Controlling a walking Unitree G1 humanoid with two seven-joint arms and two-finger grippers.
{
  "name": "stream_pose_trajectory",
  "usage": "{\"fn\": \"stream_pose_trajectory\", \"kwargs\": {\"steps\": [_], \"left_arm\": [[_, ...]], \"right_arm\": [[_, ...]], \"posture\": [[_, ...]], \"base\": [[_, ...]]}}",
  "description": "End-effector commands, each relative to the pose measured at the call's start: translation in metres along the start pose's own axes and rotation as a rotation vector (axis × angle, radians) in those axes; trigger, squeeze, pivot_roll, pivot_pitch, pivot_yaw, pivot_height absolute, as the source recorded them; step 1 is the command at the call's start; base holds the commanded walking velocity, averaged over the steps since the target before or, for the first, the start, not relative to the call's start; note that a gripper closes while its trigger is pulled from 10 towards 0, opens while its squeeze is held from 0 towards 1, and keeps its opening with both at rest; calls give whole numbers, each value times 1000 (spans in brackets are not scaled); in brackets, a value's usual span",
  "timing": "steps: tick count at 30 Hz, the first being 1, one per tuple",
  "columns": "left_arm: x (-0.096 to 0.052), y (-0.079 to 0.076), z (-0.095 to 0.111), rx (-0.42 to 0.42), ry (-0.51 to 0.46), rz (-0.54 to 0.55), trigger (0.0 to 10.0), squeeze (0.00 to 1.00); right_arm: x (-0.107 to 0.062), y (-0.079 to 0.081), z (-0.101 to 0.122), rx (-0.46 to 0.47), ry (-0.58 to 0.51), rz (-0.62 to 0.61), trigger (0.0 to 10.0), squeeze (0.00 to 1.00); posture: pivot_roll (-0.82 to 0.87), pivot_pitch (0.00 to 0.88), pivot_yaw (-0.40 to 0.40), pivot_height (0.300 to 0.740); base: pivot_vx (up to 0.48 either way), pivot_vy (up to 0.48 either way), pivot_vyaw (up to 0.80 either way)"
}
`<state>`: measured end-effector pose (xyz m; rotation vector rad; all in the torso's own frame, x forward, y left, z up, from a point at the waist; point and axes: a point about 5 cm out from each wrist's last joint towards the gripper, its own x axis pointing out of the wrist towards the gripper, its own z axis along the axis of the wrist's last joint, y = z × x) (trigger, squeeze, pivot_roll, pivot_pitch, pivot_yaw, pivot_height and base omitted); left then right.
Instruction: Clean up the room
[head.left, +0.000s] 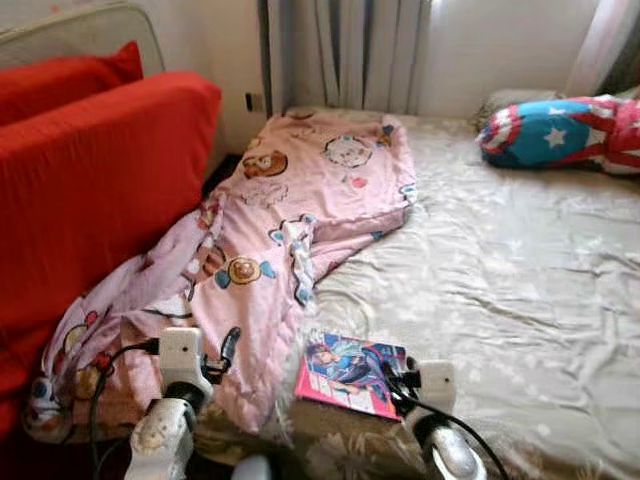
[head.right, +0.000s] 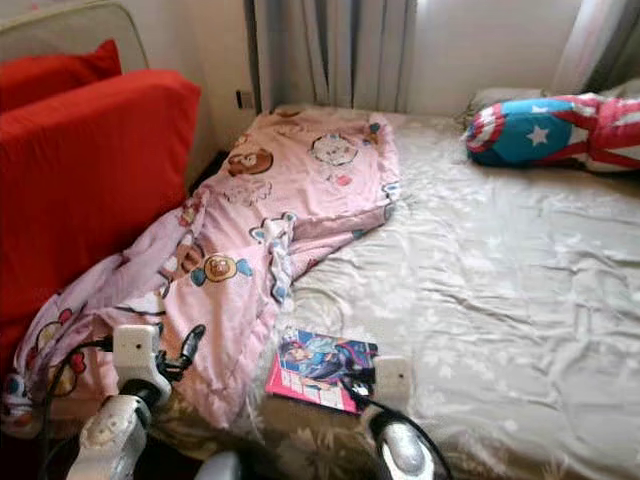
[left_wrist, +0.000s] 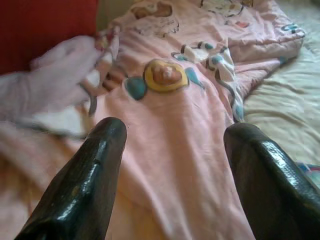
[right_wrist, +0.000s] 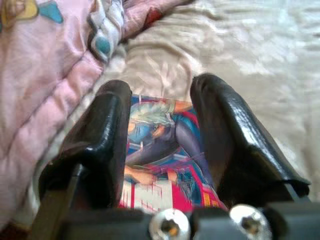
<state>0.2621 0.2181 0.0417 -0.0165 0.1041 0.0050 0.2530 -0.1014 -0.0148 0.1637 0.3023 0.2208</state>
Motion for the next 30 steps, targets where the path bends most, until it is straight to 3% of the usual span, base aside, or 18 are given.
{"fn": "stream_pose_trajectory", "kwargs": {"steps": [1, 4, 11, 12, 17, 20, 25, 30], "left_arm": [[3, -10, 2, -14, -6, -36, 10000, 0], [4, -10, 3, -5, -6, -47, 10000, 0], [6, -10, 13, 10, -32, -67, 10000, 0], [8, -10, 16, 17, -38, -72, 10000, 0], [9, -13, 20, 25, -44, -82, 10000, 0], [11, -15, 28, 18, -64, -73, 10000, 0], [5, -17, 32, 17, -75, -73, 10000, 0], [-15, -14, 39, 18, -72, -60, 10000, 0]], "right_arm": [[-4, -14, -6, 11, 44, -51, 10000, 0], [-3, -15, -7, 18, 69, -63, 10000, 0], [3, -24, -6, 160, 108, -142, 10000, 0], [4, -27, -9, 219, 153, -171, 10000, 0], [4, -26, -16, 254, 224, -184, 10000, 0], [3, -26, -20, 324, 264, -225, 10000, 0], [6, -23, -17, 358, 248, -221, 10000, 0], [14, -19, -6, 389, 197, -180, 10000, 0]], "posture": [[62, 0, -1, 621], [69, 0, -1, 621], [105, 0, 1, 621], [113, 0, 3, 621], [133, 22, 4, 621], [153, 55, 6, 621], [169, 102, 7, 621], [204, 176, 8, 621]], "base": [[0, 0, 0], [0, 0, 0], [0, 0, 0], [0, 0, 0], [0, 0, 0], [0, 0, 0], [0, 0, 0], [0, 0, 0]]}}
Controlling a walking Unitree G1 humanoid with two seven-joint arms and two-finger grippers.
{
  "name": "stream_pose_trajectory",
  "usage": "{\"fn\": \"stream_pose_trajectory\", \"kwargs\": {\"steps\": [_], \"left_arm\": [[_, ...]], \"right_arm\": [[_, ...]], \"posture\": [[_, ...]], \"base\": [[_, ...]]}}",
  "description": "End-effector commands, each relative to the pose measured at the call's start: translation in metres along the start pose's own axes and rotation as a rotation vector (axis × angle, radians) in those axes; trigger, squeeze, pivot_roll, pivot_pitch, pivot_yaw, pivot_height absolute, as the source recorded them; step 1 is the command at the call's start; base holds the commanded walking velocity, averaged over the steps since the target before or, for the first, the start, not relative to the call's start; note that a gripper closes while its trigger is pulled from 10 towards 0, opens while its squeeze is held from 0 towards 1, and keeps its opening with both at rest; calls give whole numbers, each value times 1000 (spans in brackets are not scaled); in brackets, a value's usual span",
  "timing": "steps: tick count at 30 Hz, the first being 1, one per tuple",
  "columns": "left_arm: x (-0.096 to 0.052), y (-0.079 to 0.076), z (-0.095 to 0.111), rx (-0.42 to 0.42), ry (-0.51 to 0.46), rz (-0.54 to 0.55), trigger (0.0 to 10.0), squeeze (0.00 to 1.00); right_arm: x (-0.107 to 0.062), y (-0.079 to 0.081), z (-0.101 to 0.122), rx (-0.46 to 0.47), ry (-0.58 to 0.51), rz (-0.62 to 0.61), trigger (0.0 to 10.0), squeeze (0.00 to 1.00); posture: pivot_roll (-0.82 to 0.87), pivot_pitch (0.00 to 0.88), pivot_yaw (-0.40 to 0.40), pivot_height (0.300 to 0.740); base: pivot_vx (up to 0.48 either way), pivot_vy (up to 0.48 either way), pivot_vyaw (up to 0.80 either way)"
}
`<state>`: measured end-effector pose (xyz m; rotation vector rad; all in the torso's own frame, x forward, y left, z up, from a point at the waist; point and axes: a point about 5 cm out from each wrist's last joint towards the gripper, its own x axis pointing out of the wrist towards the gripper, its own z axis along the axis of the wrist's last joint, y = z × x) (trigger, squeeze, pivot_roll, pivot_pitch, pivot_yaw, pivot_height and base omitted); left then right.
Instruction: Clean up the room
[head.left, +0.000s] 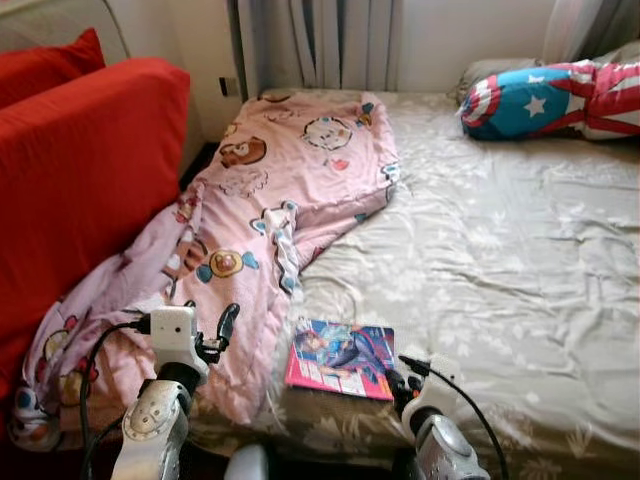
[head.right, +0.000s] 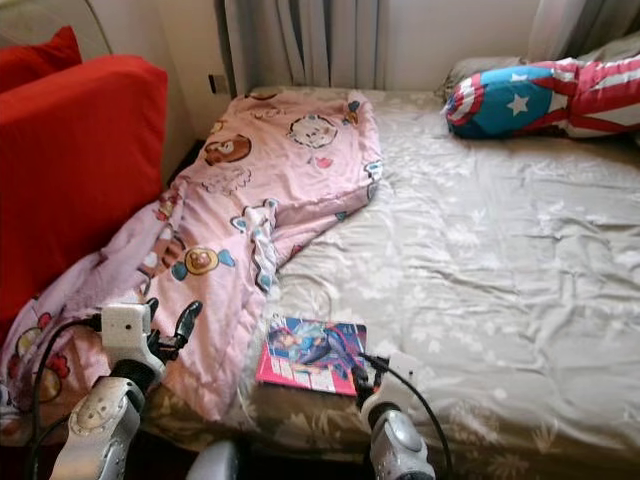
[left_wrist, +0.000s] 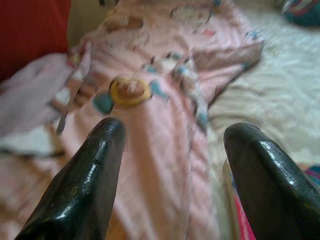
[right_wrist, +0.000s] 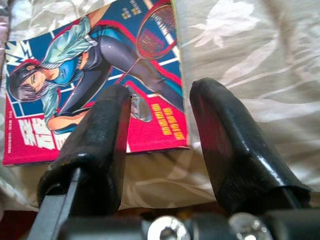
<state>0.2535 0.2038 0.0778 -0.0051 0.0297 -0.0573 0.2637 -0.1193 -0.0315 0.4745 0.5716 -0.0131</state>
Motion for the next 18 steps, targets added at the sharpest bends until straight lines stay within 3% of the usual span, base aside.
{"fn": "stream_pose_trajectory", "kwargs": {"steps": [1, 7, 18], "left_arm": [[-3, 1, 5, 4, 3, 3, 10000, 0], [-15, 1, 11, 9, 11, 17, 10000, 0], [-33, 1, 17, 13, 46, 35, 10000, 0]], "right_arm": [[2, 6, 5, 25, -23, 24, 10000, 0], [4, 3, 18, 36, -69, 41, 10000, 0], [3, -6, 16, 70, -50, 7, 10000, 0]], "posture": [[204, 176, 8, 621], [242, 243, 6, 621], [261, 297, 16, 621]], "base": [[0, 0, 0], [0, 0, 0], [0, 0, 0]]}}
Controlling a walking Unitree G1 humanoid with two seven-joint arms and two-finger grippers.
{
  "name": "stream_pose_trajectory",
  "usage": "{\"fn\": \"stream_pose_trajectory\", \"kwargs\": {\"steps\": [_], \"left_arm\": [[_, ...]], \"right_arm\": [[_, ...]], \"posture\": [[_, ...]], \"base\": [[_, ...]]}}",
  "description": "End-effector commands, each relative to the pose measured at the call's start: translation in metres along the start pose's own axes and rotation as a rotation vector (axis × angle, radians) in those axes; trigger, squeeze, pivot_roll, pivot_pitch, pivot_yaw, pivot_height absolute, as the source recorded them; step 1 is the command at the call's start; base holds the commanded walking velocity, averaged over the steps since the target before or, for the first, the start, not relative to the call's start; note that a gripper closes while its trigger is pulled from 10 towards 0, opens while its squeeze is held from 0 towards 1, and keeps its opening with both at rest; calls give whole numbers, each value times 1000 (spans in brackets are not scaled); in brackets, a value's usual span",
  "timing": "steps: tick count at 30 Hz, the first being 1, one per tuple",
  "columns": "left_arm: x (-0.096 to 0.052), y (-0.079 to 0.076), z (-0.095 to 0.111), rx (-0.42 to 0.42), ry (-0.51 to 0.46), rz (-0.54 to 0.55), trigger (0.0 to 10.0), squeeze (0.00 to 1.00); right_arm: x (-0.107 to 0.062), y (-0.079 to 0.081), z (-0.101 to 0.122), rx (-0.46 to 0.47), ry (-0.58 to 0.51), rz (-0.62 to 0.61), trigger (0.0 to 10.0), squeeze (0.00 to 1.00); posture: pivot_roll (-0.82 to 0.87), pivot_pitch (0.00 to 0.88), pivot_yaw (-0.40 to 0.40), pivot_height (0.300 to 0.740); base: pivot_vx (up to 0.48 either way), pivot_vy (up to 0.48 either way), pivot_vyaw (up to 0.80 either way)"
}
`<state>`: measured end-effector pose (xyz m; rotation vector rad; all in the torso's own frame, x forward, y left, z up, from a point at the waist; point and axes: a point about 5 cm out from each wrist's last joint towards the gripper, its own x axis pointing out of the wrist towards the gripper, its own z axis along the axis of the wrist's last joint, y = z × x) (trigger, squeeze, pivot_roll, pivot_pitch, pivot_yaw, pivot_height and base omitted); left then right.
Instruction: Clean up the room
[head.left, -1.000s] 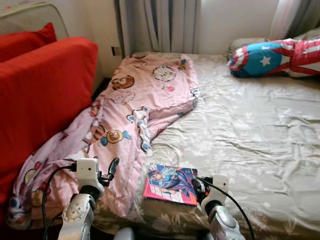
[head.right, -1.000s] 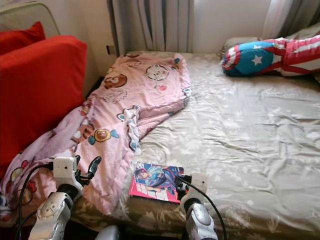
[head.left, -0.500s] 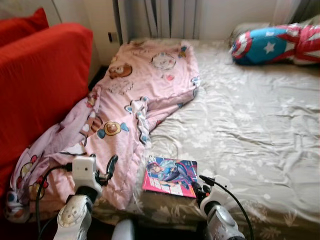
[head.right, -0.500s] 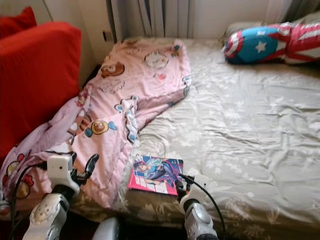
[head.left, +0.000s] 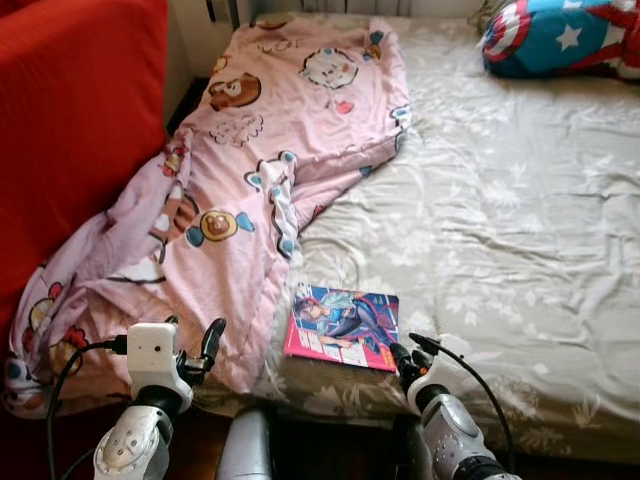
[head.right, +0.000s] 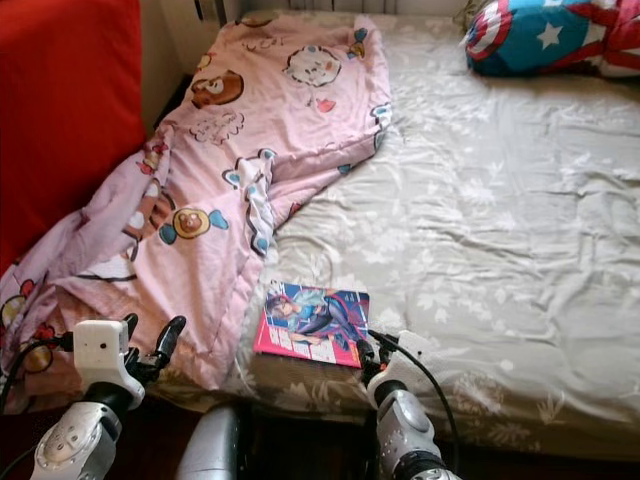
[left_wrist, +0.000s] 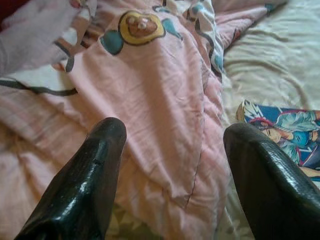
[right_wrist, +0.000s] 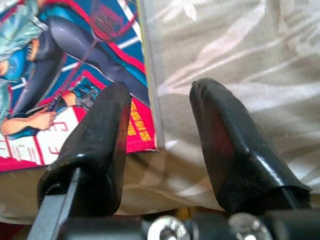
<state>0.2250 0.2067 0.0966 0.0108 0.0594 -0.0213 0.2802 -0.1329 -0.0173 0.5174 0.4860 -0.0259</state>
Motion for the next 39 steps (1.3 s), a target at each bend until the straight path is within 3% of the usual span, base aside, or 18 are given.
{"fn": "stream_pose_trajectory", "kwargs": {"steps": [1, 7, 18, 25, 29, 33, 39], "left_arm": [[-5, 0, 0, -1, 17, -2, 10000, 0], [-18, 1, 3, 2, 45, 6, 10000, 0], [-28, 3, 4, 5, 71, 15, 10000, 0], [-34, 3, 4, 7, 90, 19, 10000, 0], [-37, 4, 4, 10, 97, 23, 10000, 0], [-39, 4, 4, 31, 104, 8, 10000, 0], [-39, 6, 6, 34, 99, 18, 10000, 0]], "right_arm": [[-3, -3, -9, 43, 33, -8, 10000, 0], [-2, 2, -8, 110, 22, 73, 10000, 0], [-3, -1, -7, 206, 33, 110, 10000, 0], [-6, -6, -14, 362, 71, 114, 10000, 0], [-8, -8, -20, 396, 111, 95, 10000, 0], [-10, 5, -34, 353, 225, 173, 10000, 0], [-6, 16, -30, 359, 261, 208, 10000, 0]], "posture": [[262, 301, 17, 621], [272, 330, 23, 621], [286, 356, 23, 621], [295, 368, 26, 621], [303, 371, 30, 621], [303, 379, 32, 621], [303, 379, 32, 621]], "base": [[0, 0, 0], [0, 0, 0], [0, 0, 0], [0, 0, 0], [0, 0, 0], [0, 0, 0], [0, 0, 0]]}}
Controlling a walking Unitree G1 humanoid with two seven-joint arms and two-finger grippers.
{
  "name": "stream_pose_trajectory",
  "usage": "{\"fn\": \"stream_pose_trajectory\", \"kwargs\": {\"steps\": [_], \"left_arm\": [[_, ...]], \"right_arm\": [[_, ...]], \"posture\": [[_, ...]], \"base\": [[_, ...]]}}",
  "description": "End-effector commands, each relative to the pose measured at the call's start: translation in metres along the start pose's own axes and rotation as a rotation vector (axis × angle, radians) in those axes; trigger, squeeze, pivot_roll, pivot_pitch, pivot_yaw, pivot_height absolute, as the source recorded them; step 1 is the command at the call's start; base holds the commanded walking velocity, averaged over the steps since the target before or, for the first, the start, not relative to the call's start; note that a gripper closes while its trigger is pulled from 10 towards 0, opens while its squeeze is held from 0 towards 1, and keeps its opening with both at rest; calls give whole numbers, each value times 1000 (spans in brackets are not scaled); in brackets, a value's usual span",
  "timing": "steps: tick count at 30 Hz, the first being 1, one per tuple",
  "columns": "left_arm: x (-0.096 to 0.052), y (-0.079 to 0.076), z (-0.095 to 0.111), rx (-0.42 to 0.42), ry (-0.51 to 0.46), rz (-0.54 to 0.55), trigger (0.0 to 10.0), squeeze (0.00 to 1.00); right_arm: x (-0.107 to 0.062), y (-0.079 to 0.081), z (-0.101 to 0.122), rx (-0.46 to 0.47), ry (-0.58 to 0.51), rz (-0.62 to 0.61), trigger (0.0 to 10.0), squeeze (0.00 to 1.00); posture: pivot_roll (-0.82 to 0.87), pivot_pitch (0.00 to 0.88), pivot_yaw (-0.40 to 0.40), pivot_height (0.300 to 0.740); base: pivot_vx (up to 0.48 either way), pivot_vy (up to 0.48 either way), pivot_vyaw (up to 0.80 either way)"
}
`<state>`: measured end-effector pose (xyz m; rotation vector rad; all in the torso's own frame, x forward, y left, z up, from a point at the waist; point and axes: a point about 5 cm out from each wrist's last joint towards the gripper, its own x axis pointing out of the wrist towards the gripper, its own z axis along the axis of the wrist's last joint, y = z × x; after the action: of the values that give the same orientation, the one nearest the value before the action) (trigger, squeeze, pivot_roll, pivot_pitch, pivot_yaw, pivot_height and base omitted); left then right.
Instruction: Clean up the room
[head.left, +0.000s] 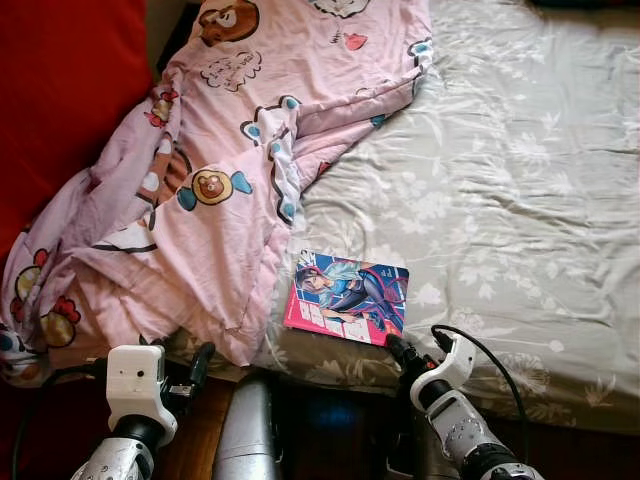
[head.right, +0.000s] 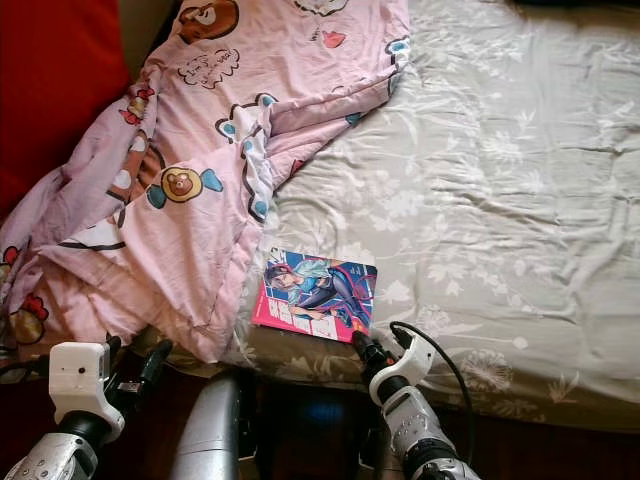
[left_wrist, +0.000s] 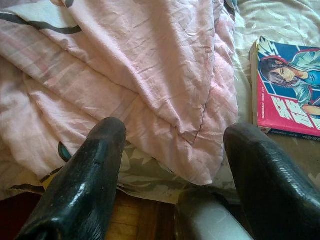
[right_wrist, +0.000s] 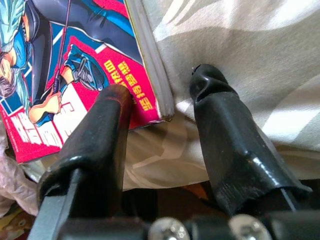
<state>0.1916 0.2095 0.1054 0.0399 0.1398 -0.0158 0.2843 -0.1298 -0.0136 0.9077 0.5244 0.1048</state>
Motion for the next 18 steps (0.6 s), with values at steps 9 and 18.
{"fn": "stream_pose_trajectory", "kwargs": {"steps": [9, 18], "left_arm": [[-8, 5, -1, 9, 18, 26, 10000, 0], [-9, 5, -1, 19, 16, 27, 10000, 0]], "right_arm": [[4, 14, -29, 57, 159, 61, 10000, 0], [8, 29, -33, 55, 197, 164, 10000, 0]], "posture": [[308, 377, 28, 621], [303, 376, 24, 621]], "base": [[0, 0, 0], [0, 0, 0]]}}
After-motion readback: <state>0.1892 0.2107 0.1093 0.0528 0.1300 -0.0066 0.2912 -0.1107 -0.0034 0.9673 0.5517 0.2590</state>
